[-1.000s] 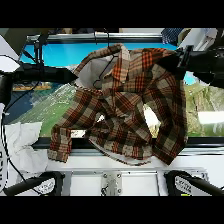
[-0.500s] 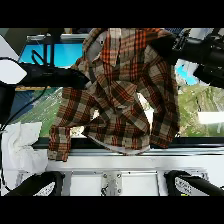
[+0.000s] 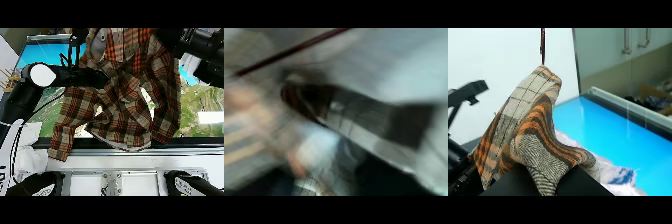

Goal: Fold the clothes and pants, and hang the long-sleeved shirts on hangers.

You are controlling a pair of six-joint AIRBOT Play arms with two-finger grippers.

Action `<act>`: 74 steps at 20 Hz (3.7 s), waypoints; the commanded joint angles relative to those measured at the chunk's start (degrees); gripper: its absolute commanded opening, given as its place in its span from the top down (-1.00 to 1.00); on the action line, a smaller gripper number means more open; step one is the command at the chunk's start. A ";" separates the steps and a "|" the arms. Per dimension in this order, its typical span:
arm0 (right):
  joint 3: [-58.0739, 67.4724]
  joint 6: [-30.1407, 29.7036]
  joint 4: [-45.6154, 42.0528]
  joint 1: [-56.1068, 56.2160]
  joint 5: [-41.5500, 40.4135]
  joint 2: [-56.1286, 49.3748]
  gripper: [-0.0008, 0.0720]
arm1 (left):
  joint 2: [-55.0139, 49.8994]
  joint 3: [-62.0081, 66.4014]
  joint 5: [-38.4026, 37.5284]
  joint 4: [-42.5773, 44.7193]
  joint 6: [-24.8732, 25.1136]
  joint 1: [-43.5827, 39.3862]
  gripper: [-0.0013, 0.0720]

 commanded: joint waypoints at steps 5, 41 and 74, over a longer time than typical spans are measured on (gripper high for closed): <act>0.00 -2.14 1.53 0.04 -0.50 0.57 0.92 | 6.67 0.09 4.59 0.02 -1.88 7.28 -0.56; 0.04 -22.01 -2.64 -11.89 -35.52 16.48 0.92 | 10.91 0.02 -4.52 0.46 -1.66 8.76 0.91; 7.58 -31.58 -14.67 -37.53 -74.29 13.68 0.92 | 10.91 0.02 -12.44 0.59 -1.73 8.79 0.91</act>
